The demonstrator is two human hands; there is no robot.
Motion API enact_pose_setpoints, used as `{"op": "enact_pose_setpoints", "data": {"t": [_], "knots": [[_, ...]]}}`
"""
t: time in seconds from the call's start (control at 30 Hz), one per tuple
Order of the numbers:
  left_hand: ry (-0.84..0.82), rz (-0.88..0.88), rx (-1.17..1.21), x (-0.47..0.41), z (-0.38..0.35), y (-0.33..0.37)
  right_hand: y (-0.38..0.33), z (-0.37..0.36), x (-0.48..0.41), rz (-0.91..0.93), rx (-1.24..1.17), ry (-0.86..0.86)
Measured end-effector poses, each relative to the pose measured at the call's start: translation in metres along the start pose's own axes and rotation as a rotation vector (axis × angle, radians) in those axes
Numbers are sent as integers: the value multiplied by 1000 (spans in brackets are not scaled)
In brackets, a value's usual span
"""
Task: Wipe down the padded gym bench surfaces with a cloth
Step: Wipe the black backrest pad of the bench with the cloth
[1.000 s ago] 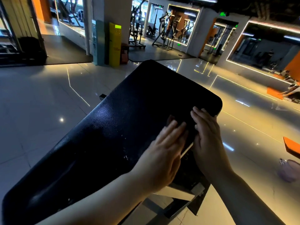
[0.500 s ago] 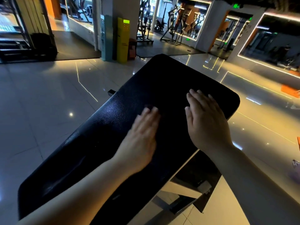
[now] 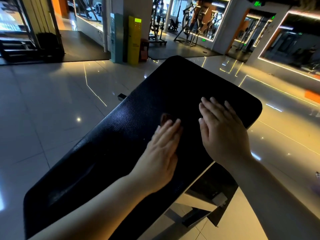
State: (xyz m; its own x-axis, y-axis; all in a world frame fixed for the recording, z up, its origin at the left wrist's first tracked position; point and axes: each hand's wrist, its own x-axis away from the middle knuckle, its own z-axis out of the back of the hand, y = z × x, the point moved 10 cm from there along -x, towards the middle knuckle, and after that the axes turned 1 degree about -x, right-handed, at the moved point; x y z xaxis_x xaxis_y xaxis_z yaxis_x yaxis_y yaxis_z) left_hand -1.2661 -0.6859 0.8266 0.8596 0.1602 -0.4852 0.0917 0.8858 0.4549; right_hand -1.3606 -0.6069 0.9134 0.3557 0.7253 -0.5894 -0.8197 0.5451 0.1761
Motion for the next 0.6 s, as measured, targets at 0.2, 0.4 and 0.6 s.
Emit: {"op": "enact_pose_setpoints", "data": {"t": [0.2,0.4,0.6], "knots": [[67,181,-81,-4,15,-62,-2,0,0,17,-9,11],[32,30,-102,13,3,-22,-8,3,1,45,-10,31],[166,345,37,-30,20,-61,-10,1,0,40,-12,7]]}}
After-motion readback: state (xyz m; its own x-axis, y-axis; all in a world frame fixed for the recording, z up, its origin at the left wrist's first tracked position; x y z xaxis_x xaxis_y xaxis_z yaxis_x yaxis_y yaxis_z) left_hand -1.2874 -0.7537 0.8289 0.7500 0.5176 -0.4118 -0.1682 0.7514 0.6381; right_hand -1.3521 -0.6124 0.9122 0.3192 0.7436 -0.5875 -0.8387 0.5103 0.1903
